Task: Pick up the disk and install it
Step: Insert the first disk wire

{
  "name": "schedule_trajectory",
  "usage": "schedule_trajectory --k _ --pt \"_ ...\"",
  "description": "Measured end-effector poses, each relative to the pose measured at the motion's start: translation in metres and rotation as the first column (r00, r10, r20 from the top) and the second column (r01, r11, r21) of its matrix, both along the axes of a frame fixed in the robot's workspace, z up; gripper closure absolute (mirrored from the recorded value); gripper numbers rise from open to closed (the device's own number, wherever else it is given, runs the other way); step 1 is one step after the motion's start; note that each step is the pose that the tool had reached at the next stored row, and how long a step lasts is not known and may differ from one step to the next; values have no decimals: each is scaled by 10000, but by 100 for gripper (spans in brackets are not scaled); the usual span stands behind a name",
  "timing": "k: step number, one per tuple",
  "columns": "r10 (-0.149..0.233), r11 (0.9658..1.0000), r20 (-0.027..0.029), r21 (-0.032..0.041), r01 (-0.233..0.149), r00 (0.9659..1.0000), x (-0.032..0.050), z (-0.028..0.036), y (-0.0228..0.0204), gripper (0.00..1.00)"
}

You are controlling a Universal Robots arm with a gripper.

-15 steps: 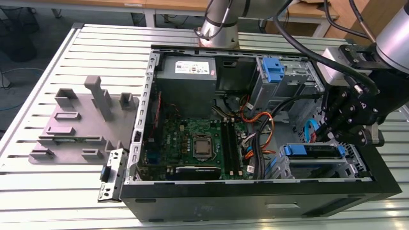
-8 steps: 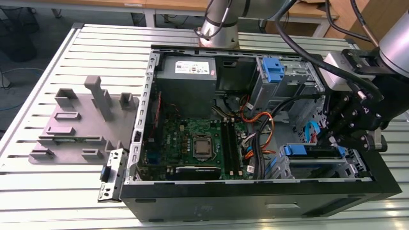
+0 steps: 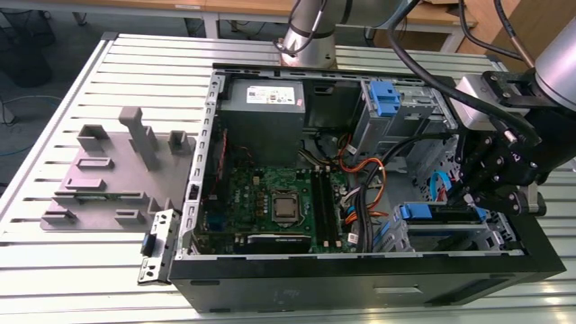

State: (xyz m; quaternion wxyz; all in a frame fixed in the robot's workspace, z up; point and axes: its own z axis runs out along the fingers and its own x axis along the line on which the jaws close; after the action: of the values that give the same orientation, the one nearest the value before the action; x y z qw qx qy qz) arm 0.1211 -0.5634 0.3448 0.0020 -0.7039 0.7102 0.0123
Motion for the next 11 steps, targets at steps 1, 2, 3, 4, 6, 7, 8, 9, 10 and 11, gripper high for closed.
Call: schedule_trajectory --k 1,2,3,4,6,7,8,9,10,11 --pt "1 10000 0 0 -1 10000 0 0 0 84" --pt "0 10000 0 2 0 10000 0 -3 0 84" --pt "0 10000 0 4 0 10000 0 -8 0 84" --pt "1 10000 0 2 -1 10000 0 -9 0 84" --pt "0 10000 0 0 0 10000 0 -9 0 84" --pt "0 10000 0 0 0 10000 0 -9 0 84" --pt "0 10000 0 0 0 10000 0 -9 0 84" --pt "0 10000 0 0 0 10000 0 -10 0 84" --pt "0 10000 0 3 0 10000 0 -15 1 84" --pt "0 10000 0 3 0 10000 0 -19 0 84"
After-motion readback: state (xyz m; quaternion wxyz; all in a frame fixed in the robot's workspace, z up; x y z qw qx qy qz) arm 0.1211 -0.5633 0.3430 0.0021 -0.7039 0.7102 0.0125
